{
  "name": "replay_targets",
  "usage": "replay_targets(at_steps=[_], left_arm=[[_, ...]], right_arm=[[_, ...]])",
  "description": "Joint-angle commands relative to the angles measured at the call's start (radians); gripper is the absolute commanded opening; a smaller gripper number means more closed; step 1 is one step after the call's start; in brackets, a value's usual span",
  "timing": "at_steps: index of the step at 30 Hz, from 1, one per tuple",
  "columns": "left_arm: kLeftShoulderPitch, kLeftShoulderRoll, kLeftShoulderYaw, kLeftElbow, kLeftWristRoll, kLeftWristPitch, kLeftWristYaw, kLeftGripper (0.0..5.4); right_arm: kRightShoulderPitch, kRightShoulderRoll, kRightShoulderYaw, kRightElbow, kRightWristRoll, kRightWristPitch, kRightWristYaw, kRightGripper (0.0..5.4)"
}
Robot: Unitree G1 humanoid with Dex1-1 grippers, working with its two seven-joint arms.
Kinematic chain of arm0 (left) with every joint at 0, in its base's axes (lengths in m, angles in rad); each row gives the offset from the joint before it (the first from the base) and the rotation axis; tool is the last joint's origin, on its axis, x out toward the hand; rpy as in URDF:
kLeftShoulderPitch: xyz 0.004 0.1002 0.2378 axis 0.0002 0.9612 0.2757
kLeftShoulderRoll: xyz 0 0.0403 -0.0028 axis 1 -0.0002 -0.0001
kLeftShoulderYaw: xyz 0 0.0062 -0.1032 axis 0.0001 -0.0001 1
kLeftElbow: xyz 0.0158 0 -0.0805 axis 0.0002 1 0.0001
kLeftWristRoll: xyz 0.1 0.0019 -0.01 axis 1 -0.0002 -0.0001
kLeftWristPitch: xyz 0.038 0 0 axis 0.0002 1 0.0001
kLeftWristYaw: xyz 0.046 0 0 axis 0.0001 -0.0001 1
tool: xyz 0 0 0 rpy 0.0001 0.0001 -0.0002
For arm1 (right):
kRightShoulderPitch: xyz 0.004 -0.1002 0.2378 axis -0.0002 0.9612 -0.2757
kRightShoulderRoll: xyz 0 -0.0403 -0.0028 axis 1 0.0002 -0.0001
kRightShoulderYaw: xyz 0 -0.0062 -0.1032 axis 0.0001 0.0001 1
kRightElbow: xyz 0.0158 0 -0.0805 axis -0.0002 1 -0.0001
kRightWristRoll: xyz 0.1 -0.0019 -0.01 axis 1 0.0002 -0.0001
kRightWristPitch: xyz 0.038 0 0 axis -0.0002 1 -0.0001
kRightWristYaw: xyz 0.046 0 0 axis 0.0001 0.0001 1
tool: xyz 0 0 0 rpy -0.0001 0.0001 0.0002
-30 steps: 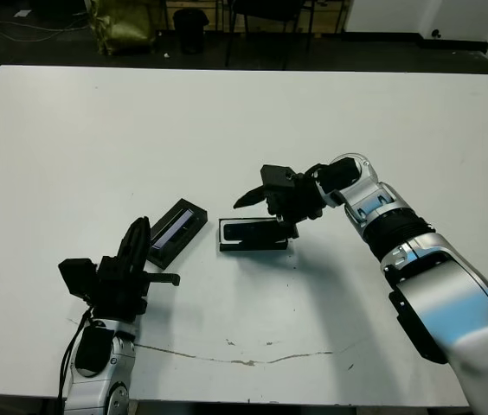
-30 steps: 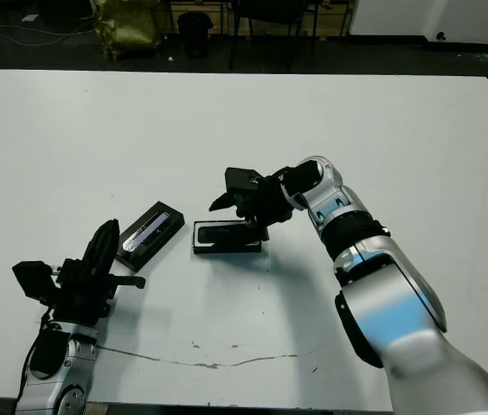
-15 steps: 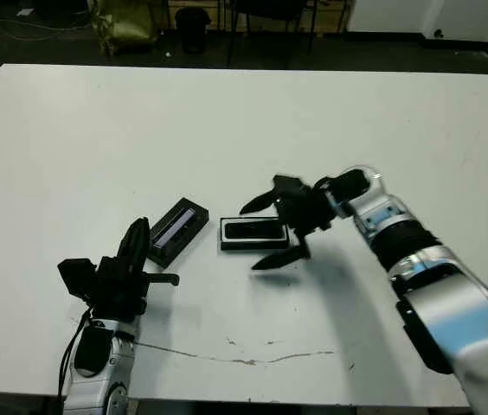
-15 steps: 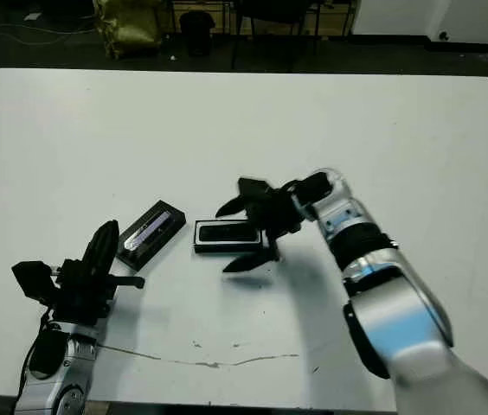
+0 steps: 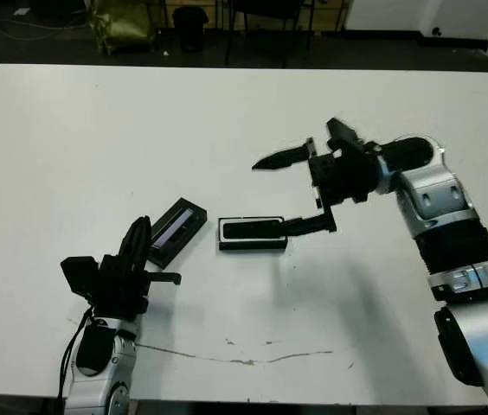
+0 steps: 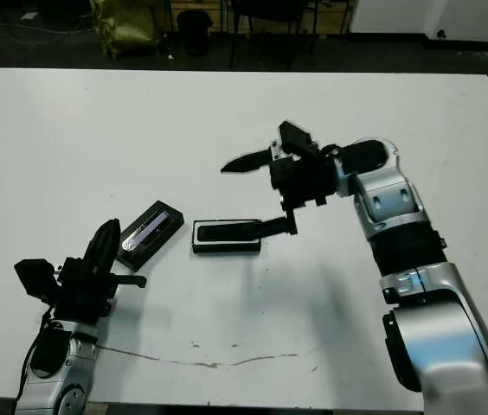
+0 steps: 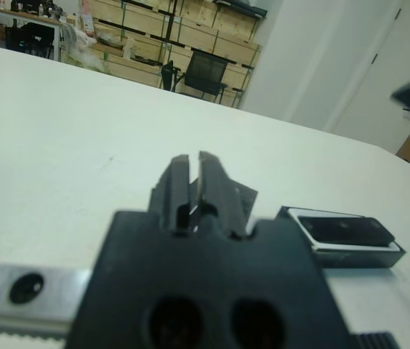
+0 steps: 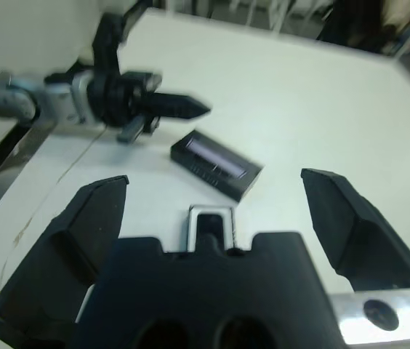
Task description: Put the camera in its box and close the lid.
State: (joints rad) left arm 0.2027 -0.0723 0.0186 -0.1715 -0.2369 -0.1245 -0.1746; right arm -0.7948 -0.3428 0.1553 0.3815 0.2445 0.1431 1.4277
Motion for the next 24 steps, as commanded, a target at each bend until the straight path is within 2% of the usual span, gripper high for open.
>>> replay_targets(at_steps=[1,4,7,10,12,16,18,20,24], left_arm=[[0.013,0.009,0.005,0.005,-0.002,0.011,0.005,0.00],[0.009,0.009,0.009,0.013,-0.016,0.008,-0.006,0.00],[0.004,0.012,0.011,0.030,-0.021,-0.015,-0.022,0.00],[0.004,0.009,0.010,0.035,-0.022,-0.020,-0.022,0.00],[0.004,0.009,0.011,0.038,-0.028,-0.020,-0.027,0.00],[0.005,0.012,0.013,0.040,-0.031,-0.013,-0.024,0.00],[0.005,0.012,0.012,0.043,-0.027,-0.018,-0.022,0.00],[0.007,0.013,0.012,0.042,-0.025,-0.015,-0.018,0.00],[0.011,0.015,0.009,0.036,-0.027,-0.011,-0.021,0.00]], right_arm=[[0.090,-0.020,-0.074,-0.184,0.034,0.146,-0.188,5.39],[0.191,0.008,-0.133,-0.379,0.048,0.292,-0.424,5.39],[0.308,0.048,-0.133,-0.520,-0.003,0.293,-0.630,4.99],[0.418,0.086,-0.097,-0.593,-0.074,0.222,-0.776,4.33],[0.475,0.098,-0.060,-0.617,-0.138,0.140,-0.843,3.88],[0.562,0.101,0.021,-0.615,-0.279,-0.087,-0.940,2.95],[0.596,0.100,0.056,-0.612,-0.354,-0.173,-0.992,2.49],[0.622,0.101,0.085,-0.620,-0.407,-0.195,-1.025,2.04],[0.635,0.109,0.117,-0.573,-0.461,-0.250,-1.068,1.13]])
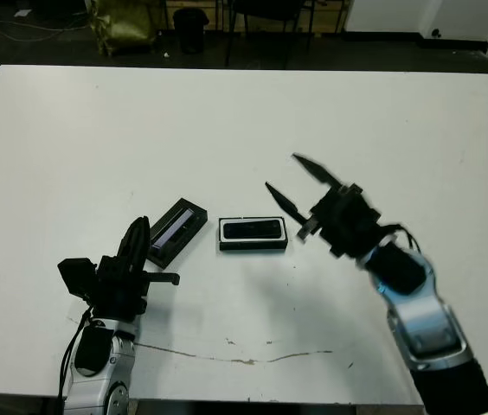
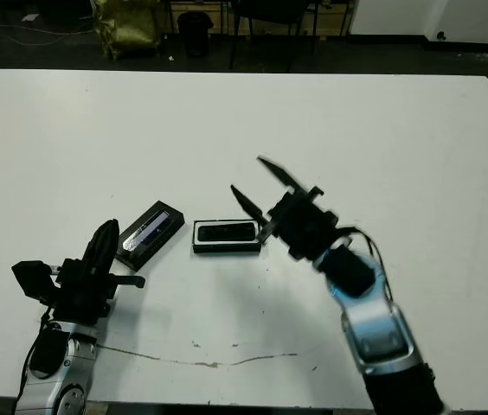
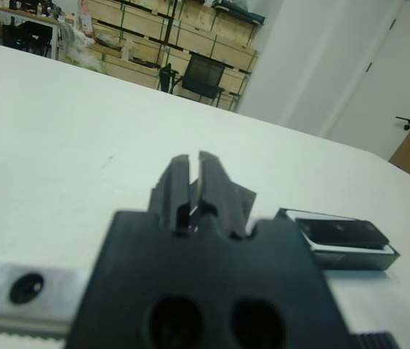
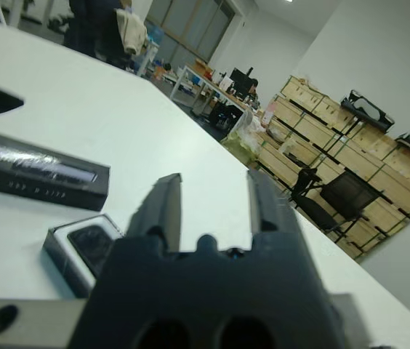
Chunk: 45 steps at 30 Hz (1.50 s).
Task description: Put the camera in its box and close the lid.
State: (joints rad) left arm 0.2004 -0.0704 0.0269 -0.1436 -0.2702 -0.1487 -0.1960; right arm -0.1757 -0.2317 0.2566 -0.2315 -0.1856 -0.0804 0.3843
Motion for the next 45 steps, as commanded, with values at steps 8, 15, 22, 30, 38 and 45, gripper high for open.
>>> replay_targets(at_steps=[8,15,22,30,38,45], left_arm=[[0.013,0.008,0.001,0.004,0.000,0.024,0.004,0.00],[0.019,0.013,0.000,-0.010,0.004,0.039,0.008,0.00],[0.009,0.011,0.004,0.016,-0.009,0.014,-0.012,0.00],[0.015,0.005,0.004,0.003,-0.009,0.029,-0.002,0.00],[0.023,0.008,-0.002,-0.020,0.004,0.048,0.013,0.00],[0.024,0.005,-0.005,-0.030,0.011,0.064,0.030,0.00]], right_arm=[[0.007,0.012,0.043,0.112,-0.106,-0.048,-0.089,0.03],[-0.005,0.033,0.059,0.112,-0.177,0.052,-0.121,0.03],[-0.041,0.047,0.080,0.111,-0.234,0.160,-0.110,0.03],[-0.060,0.068,0.119,0.137,-0.245,0.275,-0.080,0.03],[-0.041,0.057,0.138,0.153,-0.223,0.324,-0.015,0.03],[-0.007,0.037,0.147,0.140,-0.203,0.362,0.032,0.03]])
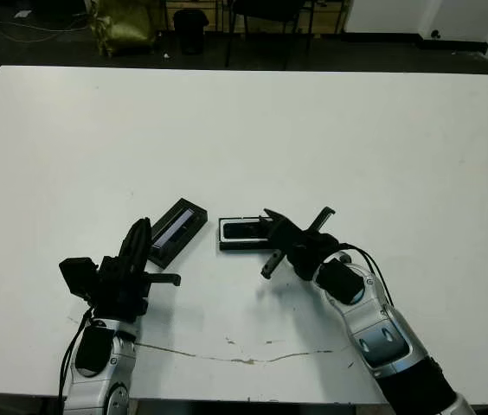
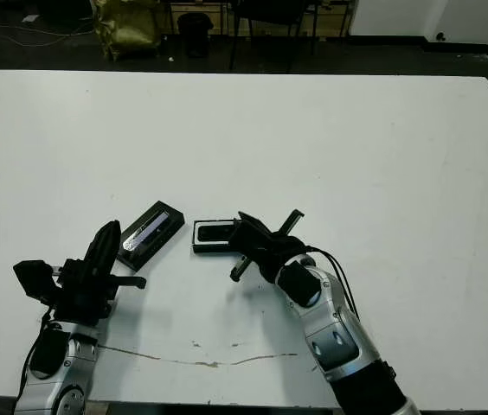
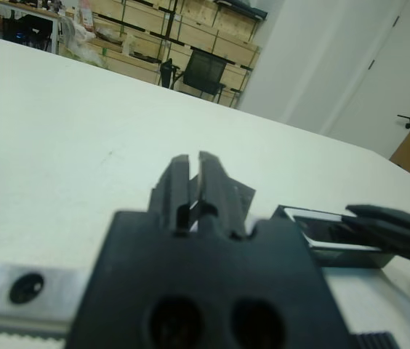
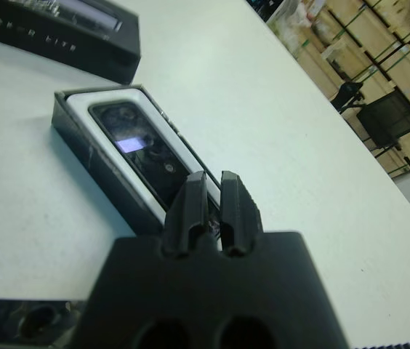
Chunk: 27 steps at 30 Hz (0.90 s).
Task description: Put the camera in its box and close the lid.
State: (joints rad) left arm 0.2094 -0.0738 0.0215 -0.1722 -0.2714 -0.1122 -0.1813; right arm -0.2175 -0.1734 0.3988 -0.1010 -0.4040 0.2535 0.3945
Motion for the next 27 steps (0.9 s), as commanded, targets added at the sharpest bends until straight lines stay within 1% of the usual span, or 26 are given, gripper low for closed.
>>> replay_targets(at_steps=[1,4,11,13,15,17,19,20,21,24,27], left_arm=[[0.014,0.009,0.000,-0.002,0.012,0.028,0.017,0.00],[0.009,0.016,-0.001,0.006,0.020,0.012,0.011,0.00],[0.007,0.014,-0.002,0.001,0.022,0.015,0.013,0.00],[0.009,0.011,-0.004,-0.008,0.023,0.023,0.019,0.00],[0.009,0.010,-0.004,-0.008,0.023,0.020,0.019,0.00],[0.006,0.012,-0.002,0.004,0.022,0.004,0.011,0.00],[0.004,0.013,0.001,0.009,0.018,0.000,0.007,0.00],[0.005,0.013,0.001,0.007,0.019,0.004,0.010,0.00],[0.005,0.014,0.001,0.009,0.019,-0.001,0.008,0.00],[0.003,0.014,0.003,0.018,0.014,-0.012,0.000,0.00],[0.001,0.014,0.006,0.027,0.011,-0.016,-0.005,0.00]], right_arm=[[0.039,-0.026,0.005,0.008,0.017,0.037,0.030,0.03],[0.043,-0.041,0.003,0.012,0.023,0.062,0.046,0.03],[0.064,-0.063,-0.009,0.003,0.039,0.071,0.045,0.03],[0.067,-0.064,-0.016,0.004,0.049,0.063,0.040,0.03],[0.068,-0.062,-0.031,0.012,0.064,0.045,0.029,0.03],[0.070,-0.058,-0.052,-0.003,0.078,0.049,0.014,0.03],[0.076,-0.054,-0.073,-0.049,0.079,0.058,-0.011,0.03],[0.084,-0.052,-0.090,-0.076,0.085,0.042,-0.027,0.03],[0.093,-0.049,-0.114,-0.094,0.101,0.000,-0.049,0.03],[0.128,-0.002,-0.209,-0.136,0.190,-0.138,-0.137,0.03],[0.152,0.051,-0.301,-0.212,0.268,-0.234,-0.224,0.03]])
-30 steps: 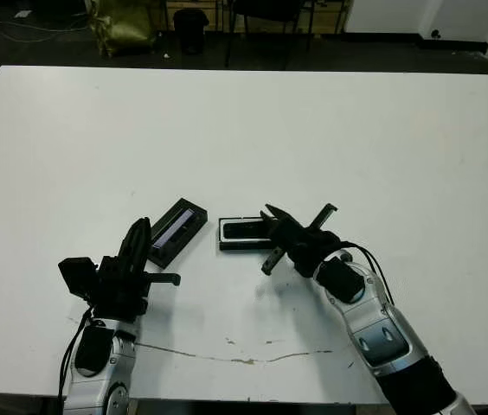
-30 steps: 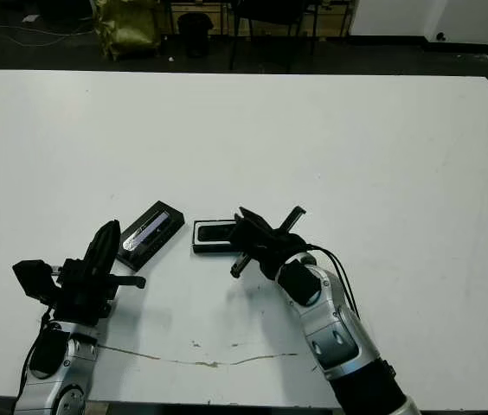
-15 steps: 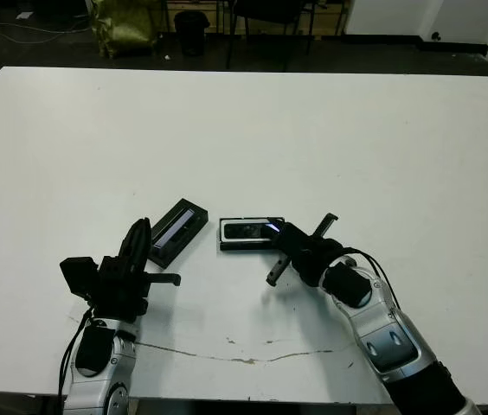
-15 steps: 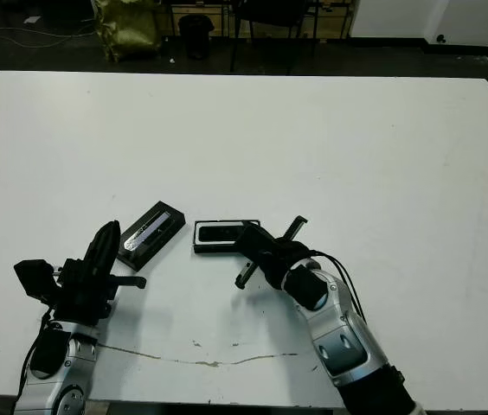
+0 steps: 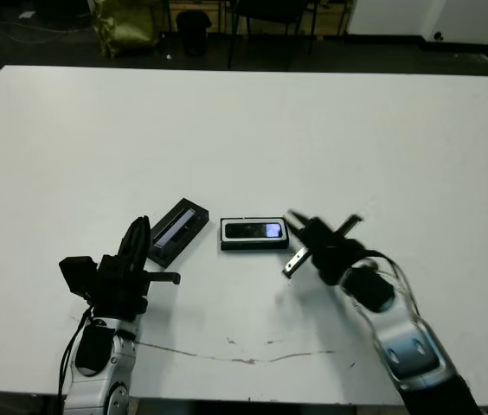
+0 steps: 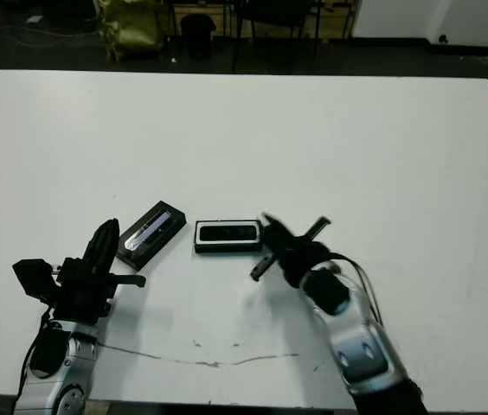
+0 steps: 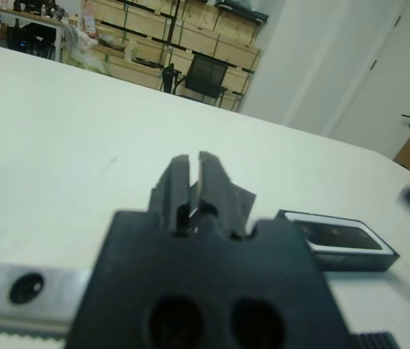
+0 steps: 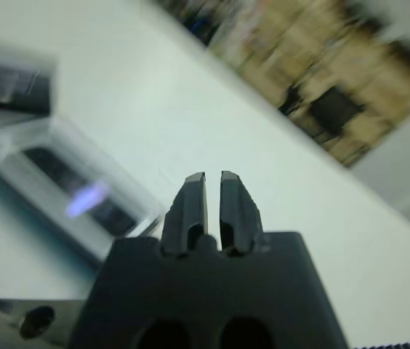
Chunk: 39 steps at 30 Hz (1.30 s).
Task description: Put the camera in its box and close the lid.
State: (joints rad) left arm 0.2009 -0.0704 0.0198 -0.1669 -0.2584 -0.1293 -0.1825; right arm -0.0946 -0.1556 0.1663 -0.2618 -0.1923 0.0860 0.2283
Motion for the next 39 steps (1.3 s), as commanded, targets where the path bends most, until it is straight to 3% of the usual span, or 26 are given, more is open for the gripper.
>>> replay_targets(at_steps=[1,4,11,14,17,23,28,30,34,39], left_arm=[[0.009,0.012,0.008,0.024,-0.002,-0.001,-0.006,0.00],[0.014,0.012,0.007,0.014,0.002,0.008,-0.001,0.00],[0.005,0.027,0.026,0.031,-0.028,-0.019,-0.046,0.00],[0.020,0.037,0.035,-0.022,-0.034,0.040,-0.024,0.00],[0.029,0.084,0.042,-0.085,-0.008,0.091,-0.018,0.00],[0.017,0.164,0.078,-0.189,-0.033,0.221,-0.024,0.00],[-0.002,0.218,0.109,-0.239,-0.106,0.313,-0.059,0.00],[0.000,0.223,0.113,-0.308,-0.135,0.425,-0.012,0.00],[0.006,0.281,0.123,-0.409,-0.202,0.586,-0.018,0.60],[-0.021,0.396,0.087,-0.365,-0.153,0.549,-0.151,1.81]], right_arm=[[0.034,0.044,-0.093,-0.069,0.085,-0.094,-0.072,0.03],[0.068,0.052,-0.159,-0.133,0.160,-0.149,-0.089,0.03],[0.207,0.064,-0.203,-0.187,0.286,-0.114,-0.085,0.03],[0.271,0.069,-0.188,-0.207,0.284,-0.059,-0.100,0.03],[0.312,0.067,-0.178,-0.179,0.264,-0.095,-0.100,0.03],[0.330,0.084,-0.174,-0.136,0.289,-0.132,-0.089,0.03],[0.334,0.101,-0.161,-0.139,0.287,-0.118,-0.101,0.03],[0.333,0.104,-0.158,-0.137,0.289,-0.115,-0.100,0.03],[0.335,0.112,-0.148,-0.154,0.268,-0.093,-0.121,0.00],[0.333,0.111,-0.148,-0.157,0.273,-0.090,-0.121,0.00]])
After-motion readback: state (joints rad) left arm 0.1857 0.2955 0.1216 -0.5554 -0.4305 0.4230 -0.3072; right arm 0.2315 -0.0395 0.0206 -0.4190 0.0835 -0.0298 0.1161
